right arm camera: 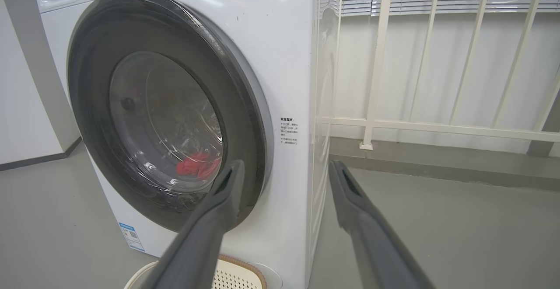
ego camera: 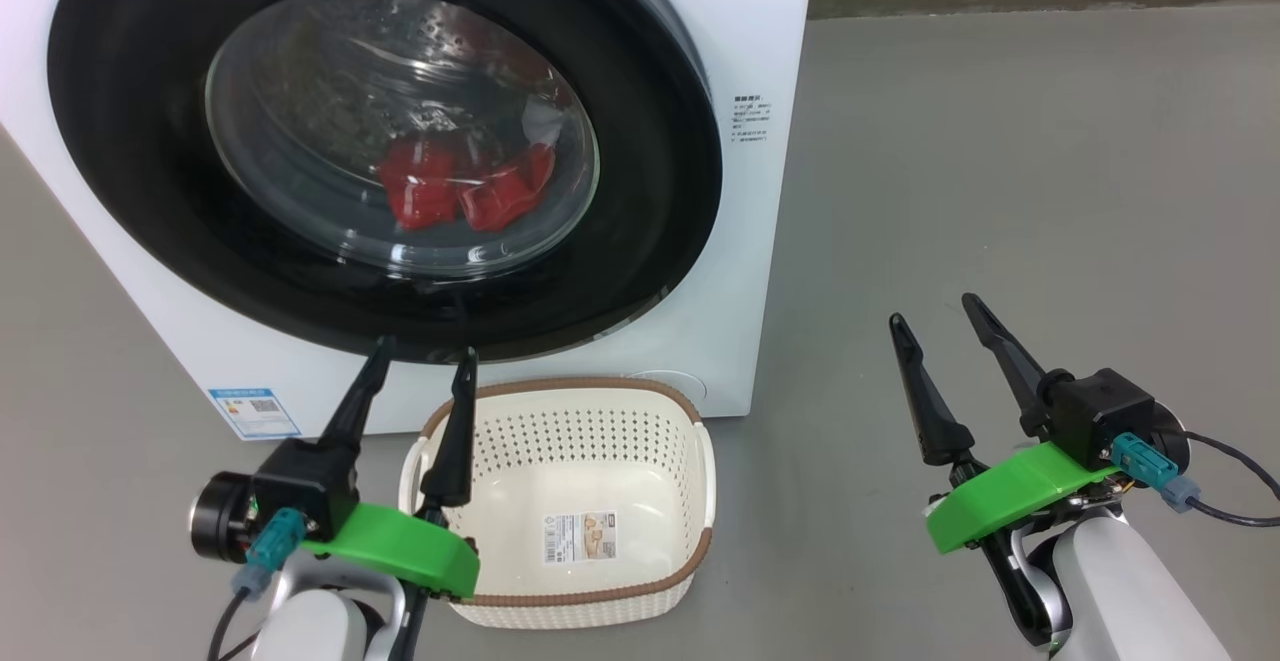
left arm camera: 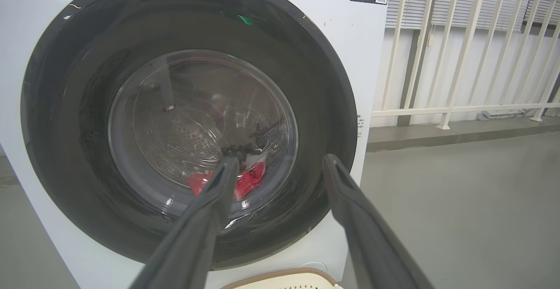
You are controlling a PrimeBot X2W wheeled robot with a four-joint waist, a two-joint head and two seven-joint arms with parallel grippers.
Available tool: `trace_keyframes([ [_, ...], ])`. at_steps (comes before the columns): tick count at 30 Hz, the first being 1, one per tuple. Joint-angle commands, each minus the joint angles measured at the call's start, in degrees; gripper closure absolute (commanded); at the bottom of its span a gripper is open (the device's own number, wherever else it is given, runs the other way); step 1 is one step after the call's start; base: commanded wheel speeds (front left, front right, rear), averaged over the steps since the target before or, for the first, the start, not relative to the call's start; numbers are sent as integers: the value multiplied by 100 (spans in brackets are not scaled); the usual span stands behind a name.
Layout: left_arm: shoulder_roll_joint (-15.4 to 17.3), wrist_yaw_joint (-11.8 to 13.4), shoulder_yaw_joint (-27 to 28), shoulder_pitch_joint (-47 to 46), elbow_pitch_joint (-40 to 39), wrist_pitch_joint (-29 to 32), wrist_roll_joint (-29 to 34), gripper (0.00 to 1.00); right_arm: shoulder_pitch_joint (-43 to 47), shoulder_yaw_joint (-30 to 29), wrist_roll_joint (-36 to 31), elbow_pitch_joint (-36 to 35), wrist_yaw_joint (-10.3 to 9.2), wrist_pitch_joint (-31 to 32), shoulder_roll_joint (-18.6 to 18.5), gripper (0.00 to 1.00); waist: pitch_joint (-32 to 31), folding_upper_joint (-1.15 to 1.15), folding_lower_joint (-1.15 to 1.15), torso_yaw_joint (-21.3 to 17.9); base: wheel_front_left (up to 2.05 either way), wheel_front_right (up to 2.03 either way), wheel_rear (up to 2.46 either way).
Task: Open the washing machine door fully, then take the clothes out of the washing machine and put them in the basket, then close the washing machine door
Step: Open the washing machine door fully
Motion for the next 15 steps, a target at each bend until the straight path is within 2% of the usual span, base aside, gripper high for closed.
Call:
trace_keyframes([
  [1,122,40,178,-180,-124,-69,15,0,-206,132,-27,-132,-4,-52,-10,0,2,0,0,2,0,0,0],
  [8,122,42,187,-143,-101,-69,-36,0,-184,179,54,-75,-4,-52,-2,0,27,0,0,41,0,0,0],
  [9,122,43,183,-135,-99,-69,-53,0,-190,199,111,-54,-4,-52,-1,22,39,0,0,53,0,0,0],
  [10,122,42,174,-130,-104,-69,-73,0,-201,223,180,-35,-4,-52,-1,57,56,0,0,68,0,0,0],
  [12,122,41,143,-127,-132,-69,-97,0,-240,245,325,-23,-4,-52,-9,100,105,0,0,107,0,0,0],
  [15,122,50,87,-132,-195,-69,-121,0,-311,248,648,-22,-4,-52,-11,100,236,0,0,172,0,0,0],
])
